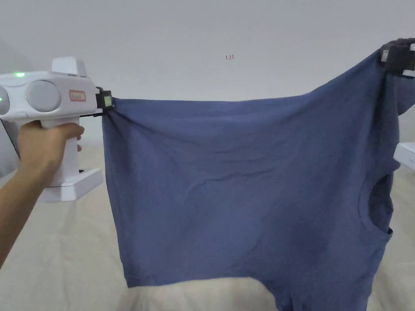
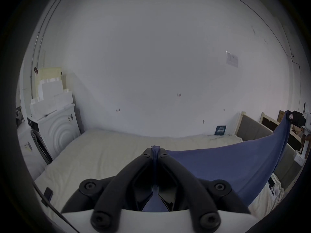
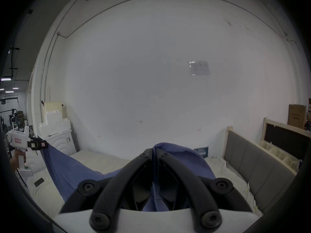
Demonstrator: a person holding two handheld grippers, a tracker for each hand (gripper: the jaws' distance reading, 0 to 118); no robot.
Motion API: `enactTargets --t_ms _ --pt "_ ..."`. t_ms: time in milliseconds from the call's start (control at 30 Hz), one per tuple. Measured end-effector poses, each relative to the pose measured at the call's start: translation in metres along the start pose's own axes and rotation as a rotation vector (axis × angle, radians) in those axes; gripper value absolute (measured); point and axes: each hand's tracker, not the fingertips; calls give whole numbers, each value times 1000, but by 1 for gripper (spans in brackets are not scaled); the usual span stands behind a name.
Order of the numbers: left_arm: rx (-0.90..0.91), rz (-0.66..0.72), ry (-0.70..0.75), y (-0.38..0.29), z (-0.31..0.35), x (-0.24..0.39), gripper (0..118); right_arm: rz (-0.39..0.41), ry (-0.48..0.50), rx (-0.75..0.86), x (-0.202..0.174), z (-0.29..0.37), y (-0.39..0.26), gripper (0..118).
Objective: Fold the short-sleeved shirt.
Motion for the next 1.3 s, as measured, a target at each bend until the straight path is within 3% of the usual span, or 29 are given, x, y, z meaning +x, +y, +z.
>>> enactTargets --t_ms 267,467,1000,1300 --pt "84 -23 24 55 -7 -4 1 78 13 77 -3 -12 50 2" --pt "71 -22 31 45 -19 -2 1 57 30 62 5 -25 33 2" --pt "-182 -60 57 -103 -102 0 1 -5 8 -218 22 -57 -139 2" --pt "-291 -6 24 -205 -67 -8 1 -22 35 -338 25 -7 -226 2"
